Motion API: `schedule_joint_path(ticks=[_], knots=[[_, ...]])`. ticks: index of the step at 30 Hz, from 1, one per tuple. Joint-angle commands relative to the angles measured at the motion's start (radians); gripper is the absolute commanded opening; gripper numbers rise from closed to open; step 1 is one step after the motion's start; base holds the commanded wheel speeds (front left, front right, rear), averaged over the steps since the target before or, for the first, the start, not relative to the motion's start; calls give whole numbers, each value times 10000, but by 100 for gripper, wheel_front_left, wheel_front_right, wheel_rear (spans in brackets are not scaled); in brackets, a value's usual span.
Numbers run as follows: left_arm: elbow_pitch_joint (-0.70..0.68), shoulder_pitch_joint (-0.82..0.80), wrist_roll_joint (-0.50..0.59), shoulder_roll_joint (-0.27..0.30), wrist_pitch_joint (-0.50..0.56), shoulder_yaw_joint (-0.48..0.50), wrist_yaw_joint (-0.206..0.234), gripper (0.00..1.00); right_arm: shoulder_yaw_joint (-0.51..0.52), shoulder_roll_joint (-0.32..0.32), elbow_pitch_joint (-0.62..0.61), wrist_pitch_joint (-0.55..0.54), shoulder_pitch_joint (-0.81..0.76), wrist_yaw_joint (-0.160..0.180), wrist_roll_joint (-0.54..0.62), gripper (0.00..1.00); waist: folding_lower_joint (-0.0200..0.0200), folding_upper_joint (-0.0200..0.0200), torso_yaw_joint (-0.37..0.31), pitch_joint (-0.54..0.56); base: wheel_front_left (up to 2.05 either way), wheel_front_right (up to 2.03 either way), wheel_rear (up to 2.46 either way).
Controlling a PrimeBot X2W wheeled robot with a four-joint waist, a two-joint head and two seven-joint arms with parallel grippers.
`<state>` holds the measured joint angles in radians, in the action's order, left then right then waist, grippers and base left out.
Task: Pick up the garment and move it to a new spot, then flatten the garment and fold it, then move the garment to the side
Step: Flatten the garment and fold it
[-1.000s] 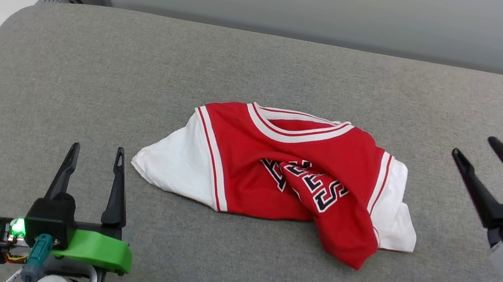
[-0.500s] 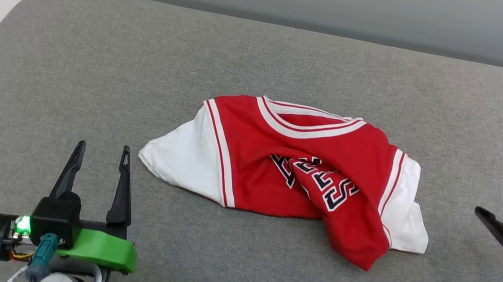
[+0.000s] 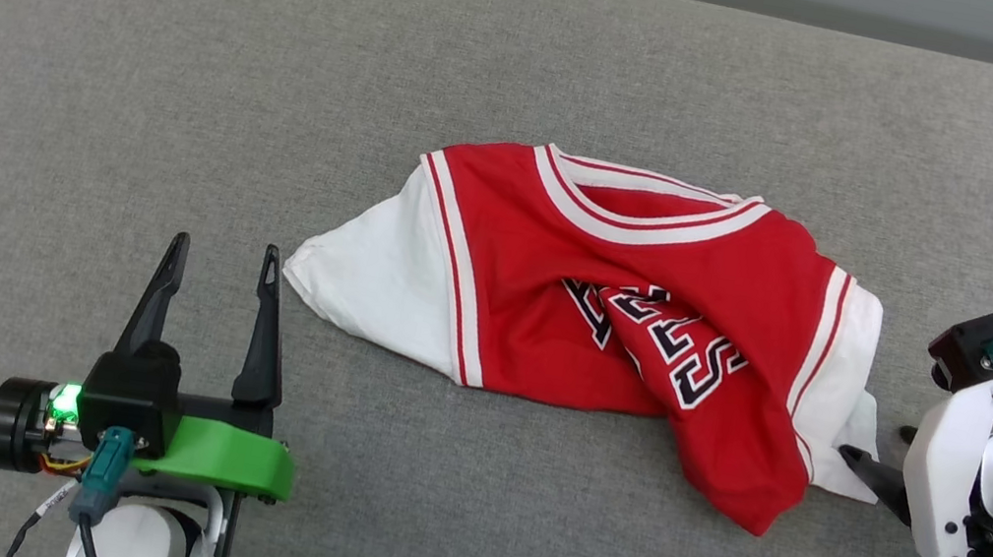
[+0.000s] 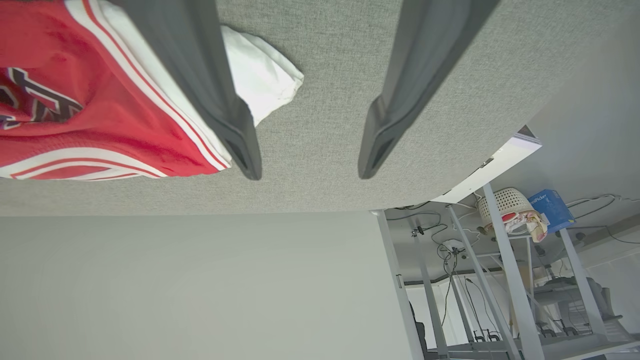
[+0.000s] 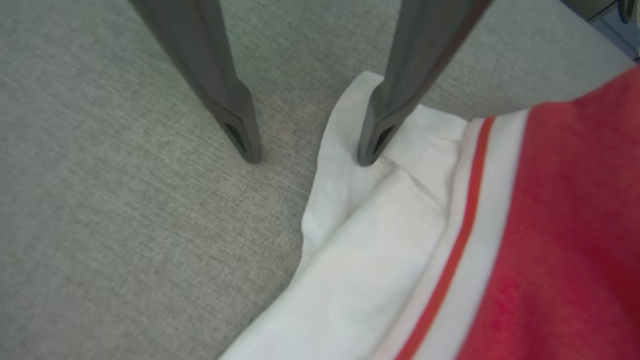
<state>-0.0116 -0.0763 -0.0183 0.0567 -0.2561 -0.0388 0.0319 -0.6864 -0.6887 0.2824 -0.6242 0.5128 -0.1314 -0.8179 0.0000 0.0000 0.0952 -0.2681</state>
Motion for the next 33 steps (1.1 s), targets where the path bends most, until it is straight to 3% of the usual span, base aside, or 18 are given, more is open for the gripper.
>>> schedule_joint_path(ticks=[1,4,5,6,11,18,23,27,33], knots=[[23,-181,38,-28,-57,-27,80,100,-347,134,320,-4,-6,7,31,100,0,0,151,-194,0,0,0],[80,-211,22,-30,-57,-15,120,100,-898,328,708,211,-135,7,-332,100,0,0,148,-172,0,0,0],[88,-192,21,-30,-57,6,137,100,-1023,365,724,319,-138,7,-436,33,0,0,117,-145,0,0,0],[103,-158,23,-24,-57,39,160,100,-1151,375,695,561,-102,7,-509,0,0,0,67,-89,0,0,0],[145,0,40,29,-57,120,187,100,-1290,124,489,1916,280,7,-516,0,0,0,-212,263,0,0,0],[158,263,57,62,-57,158,224,100,-111,-697,-33,3745,391,7,-583,0,0,0,-586,764,0,0,0],[119,420,41,63,-57,182,250,100,1078,-1218,-123,4240,-436,7,-794,0,0,0,-749,872,0,0,0],[123,486,24,66,-57,209,251,100,2110,-1200,121,4452,-1429,7,-1331,0,0,0,-834,856,0,0,0],[196,420,21,88,-57,191,190,100,3231,-1008,1688,4591,-2630,7,-1501,0,0,0,-769,719,0,0,0]])
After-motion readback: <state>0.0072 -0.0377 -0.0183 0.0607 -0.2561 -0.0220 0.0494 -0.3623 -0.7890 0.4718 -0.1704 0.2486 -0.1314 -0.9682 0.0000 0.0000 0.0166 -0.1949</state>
